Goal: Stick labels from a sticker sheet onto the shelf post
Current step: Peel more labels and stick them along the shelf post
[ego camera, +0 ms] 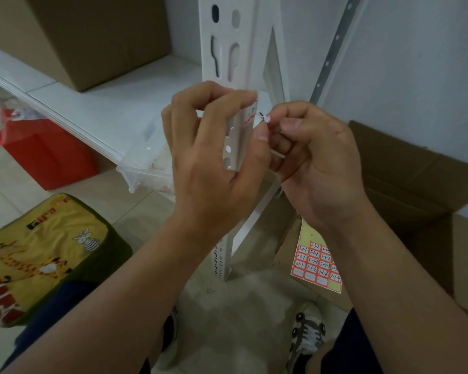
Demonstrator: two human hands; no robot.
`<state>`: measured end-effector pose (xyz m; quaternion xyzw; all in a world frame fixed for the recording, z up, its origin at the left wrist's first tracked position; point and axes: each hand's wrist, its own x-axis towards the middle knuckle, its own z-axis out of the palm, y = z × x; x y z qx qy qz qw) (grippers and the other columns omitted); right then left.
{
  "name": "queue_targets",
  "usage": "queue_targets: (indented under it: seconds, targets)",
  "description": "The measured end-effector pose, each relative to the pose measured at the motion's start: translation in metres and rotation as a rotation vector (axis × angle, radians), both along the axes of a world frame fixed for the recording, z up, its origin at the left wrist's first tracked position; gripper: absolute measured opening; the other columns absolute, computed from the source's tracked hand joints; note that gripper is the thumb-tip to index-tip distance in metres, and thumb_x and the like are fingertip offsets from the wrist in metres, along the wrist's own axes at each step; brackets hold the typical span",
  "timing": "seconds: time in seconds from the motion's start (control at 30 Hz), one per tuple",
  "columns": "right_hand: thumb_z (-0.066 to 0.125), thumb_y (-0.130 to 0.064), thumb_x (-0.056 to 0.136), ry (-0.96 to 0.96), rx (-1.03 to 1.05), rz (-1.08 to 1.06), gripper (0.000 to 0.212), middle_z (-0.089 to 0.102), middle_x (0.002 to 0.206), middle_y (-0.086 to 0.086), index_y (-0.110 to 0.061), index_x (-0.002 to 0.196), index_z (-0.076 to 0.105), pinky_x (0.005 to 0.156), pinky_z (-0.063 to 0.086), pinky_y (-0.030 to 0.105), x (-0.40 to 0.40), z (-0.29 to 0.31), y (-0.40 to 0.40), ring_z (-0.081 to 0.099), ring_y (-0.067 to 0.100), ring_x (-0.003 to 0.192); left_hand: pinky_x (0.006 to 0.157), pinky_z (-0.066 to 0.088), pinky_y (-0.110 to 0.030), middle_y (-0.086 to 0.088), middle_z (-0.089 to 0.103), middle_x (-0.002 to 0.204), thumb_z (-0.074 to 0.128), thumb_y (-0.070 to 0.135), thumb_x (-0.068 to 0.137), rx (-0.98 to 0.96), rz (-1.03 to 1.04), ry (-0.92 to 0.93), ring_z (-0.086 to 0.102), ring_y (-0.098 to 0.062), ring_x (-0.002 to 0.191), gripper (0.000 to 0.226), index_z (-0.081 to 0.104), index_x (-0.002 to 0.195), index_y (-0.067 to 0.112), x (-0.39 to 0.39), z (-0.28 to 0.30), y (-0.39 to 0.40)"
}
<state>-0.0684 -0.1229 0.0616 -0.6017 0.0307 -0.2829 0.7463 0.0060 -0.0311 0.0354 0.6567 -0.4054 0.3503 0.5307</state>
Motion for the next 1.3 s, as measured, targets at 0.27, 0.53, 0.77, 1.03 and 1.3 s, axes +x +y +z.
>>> queue_targets:
  seconds: [0.27,0.53,0.77,1.03,1.3]
  targets:
    - [0.038,-0.013,0.08,-0.011,0.098,0.152,0.025,0.065,0.077,0.004,-0.005,0.083,0.061,0.06,0.05,0.029,-0.001,-0.004,-0.005,0.059,0.018,0.071,0.071,0.049,-0.035,-0.018,0.064,0.086,0.067,0.007,0.091,-0.008,-0.03,-0.051,0.061,-0.03,0.083,0.011,0.072,0.091,-0.004,0.0,-0.001,0.0]
    - [0.046,-0.02,0.08,-0.01,-0.224,0.036,0.033,0.07,0.092,0.009,-0.007,0.103,0.065,0.067,0.054,0.032,-0.002,-0.012,-0.011,0.067,0.028,0.084,0.067,0.045,-0.031,-0.018,0.065,0.078,0.068,0.004,0.091,0.004,0.092,-0.164,0.06,-0.031,0.072,0.009,0.074,0.09,-0.004,0.008,-0.002,0.006]
    - [0.048,-0.024,0.076,0.055,-0.024,0.187,0.045,0.065,0.098,0.015,0.001,0.11,0.063,0.069,0.052,0.03,-0.005,-0.01,-0.015,0.061,0.025,0.089,0.069,0.04,-0.029,-0.019,0.064,0.075,0.065,0.004,0.093,0.019,0.163,-0.292,0.055,-0.027,0.072,0.015,0.072,0.082,-0.005,0.011,-0.004,0.005]
    - [0.045,-0.012,0.084,0.082,0.041,0.135,0.029,0.065,0.077,0.008,-0.004,0.1,0.067,0.068,0.052,0.032,-0.005,-0.014,-0.011,0.063,0.023,0.074,0.063,0.031,-0.006,0.001,0.042,0.07,0.044,0.01,0.099,-0.106,0.062,0.173,0.034,-0.001,0.062,0.023,0.045,0.076,0.013,0.017,0.001,0.005]
    - [0.055,-0.011,0.086,0.058,0.144,0.095,0.008,0.063,0.071,0.006,-0.009,0.085,0.063,0.063,0.053,0.028,-0.002,-0.014,-0.009,0.061,0.018,0.066,0.054,0.037,-0.023,0.001,0.05,0.057,0.045,0.037,0.103,0.094,0.014,0.568,0.046,-0.012,0.054,0.052,0.052,0.065,0.001,0.061,-0.01,0.015]
